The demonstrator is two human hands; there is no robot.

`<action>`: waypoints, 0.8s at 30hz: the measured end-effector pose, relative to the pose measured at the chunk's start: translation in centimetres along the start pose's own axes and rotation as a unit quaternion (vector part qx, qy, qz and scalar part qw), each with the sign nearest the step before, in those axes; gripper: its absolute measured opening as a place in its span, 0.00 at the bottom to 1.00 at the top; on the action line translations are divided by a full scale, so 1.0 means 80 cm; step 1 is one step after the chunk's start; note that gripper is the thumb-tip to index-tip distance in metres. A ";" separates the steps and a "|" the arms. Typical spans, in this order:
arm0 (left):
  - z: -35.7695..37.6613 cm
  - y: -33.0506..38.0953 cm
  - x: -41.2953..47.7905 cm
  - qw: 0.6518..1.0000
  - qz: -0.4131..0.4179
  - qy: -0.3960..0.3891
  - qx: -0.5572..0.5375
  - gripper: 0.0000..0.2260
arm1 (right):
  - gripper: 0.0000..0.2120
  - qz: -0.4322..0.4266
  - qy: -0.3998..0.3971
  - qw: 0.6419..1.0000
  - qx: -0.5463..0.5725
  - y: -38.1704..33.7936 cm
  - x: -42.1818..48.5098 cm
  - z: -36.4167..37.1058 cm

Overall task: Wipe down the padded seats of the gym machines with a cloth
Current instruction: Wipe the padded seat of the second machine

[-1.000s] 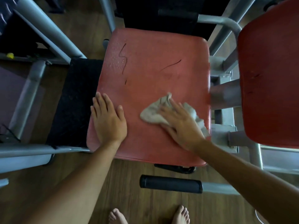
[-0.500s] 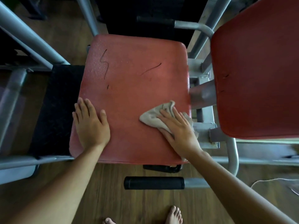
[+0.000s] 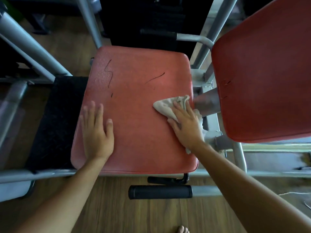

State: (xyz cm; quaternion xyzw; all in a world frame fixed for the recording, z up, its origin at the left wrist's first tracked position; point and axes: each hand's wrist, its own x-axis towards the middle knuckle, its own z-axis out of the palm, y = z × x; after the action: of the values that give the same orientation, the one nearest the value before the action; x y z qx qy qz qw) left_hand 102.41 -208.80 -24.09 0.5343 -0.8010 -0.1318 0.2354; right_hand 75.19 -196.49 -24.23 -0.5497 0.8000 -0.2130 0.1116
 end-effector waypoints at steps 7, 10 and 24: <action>0.014 0.018 0.017 0.976 0.145 -0.163 -0.028 0.23 | 0.22 -0.166 -0.040 0.985 -0.007 -0.007 -0.024 0.006; 0.019 0.022 0.018 0.974 0.158 -0.159 0.035 0.23 | 0.22 -0.183 -0.059 0.981 -0.027 0.007 0.021 0.009; 0.020 0.024 0.022 0.970 0.145 -0.172 0.087 0.24 | 0.23 -0.168 -0.073 0.982 -0.044 0.036 0.260 -0.003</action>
State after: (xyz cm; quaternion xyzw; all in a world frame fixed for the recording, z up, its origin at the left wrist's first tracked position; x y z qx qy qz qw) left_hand 99.50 -209.69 -24.12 0.4000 -0.9069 -0.1164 0.0635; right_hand 64.98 -214.84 -24.22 -0.6947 0.6945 -0.1530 0.1082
